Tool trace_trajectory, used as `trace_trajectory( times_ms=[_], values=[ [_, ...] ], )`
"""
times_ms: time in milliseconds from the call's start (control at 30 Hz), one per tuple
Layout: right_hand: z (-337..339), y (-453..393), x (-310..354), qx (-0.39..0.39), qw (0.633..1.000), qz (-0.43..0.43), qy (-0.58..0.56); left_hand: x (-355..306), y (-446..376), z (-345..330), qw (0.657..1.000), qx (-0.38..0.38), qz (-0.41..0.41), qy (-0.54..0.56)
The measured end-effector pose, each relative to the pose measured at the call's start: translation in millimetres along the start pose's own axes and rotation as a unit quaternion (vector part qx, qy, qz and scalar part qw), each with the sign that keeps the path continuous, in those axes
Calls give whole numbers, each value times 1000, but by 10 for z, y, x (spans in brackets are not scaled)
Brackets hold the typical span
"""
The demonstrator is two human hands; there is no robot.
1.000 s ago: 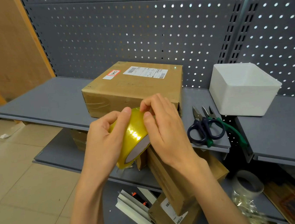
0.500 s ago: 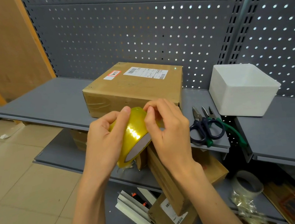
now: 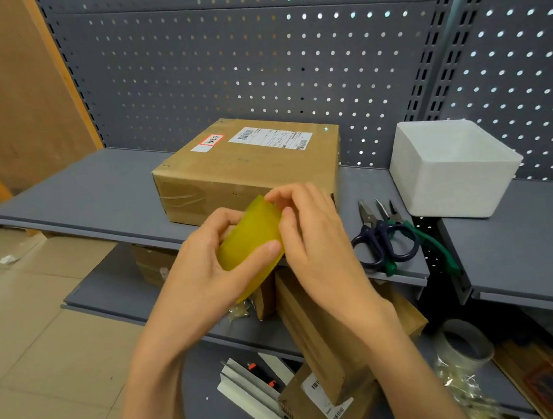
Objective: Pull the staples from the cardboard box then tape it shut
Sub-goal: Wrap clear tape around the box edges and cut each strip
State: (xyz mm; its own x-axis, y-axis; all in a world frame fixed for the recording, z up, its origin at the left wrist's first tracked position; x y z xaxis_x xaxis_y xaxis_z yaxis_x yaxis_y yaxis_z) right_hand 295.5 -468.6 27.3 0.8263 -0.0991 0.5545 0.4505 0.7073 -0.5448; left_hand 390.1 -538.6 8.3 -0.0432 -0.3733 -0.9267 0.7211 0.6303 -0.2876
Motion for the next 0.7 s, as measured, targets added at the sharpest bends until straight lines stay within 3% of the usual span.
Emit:
trace_trajectory(
  times_ms=[100,333,533,700],
  values=[
    [-12,-48,-71,35,996,-46,-66,-46,12,-61,1000,20,-20,0],
    [145,-77,-130,-32,983,-132,-122,-303,53,-137,980,-17,-138,-144],
    [102,-110,-152,22,988,-151,-34,-397,89,-132,918,-86,-216,-321],
    [257,-87,-42,-62,992,-106,12,-464,74,-131,899,-116,-245,-343]
  ],
)
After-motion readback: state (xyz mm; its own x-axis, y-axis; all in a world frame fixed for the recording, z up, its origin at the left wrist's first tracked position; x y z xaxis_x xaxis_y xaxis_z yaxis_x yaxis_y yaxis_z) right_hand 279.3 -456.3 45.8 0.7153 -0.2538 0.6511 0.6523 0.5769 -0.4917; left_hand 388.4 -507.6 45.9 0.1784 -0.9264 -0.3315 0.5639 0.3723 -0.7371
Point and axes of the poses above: each hand's wrist, its own y-axis away from the middle knuckle, its own z-axis out of the back of the hand, x = y × z, the point moved 10 cm from there along -y, towards the middle knuckle, and after that the axes turned 10 degrees about y, right-handed, at the moved point
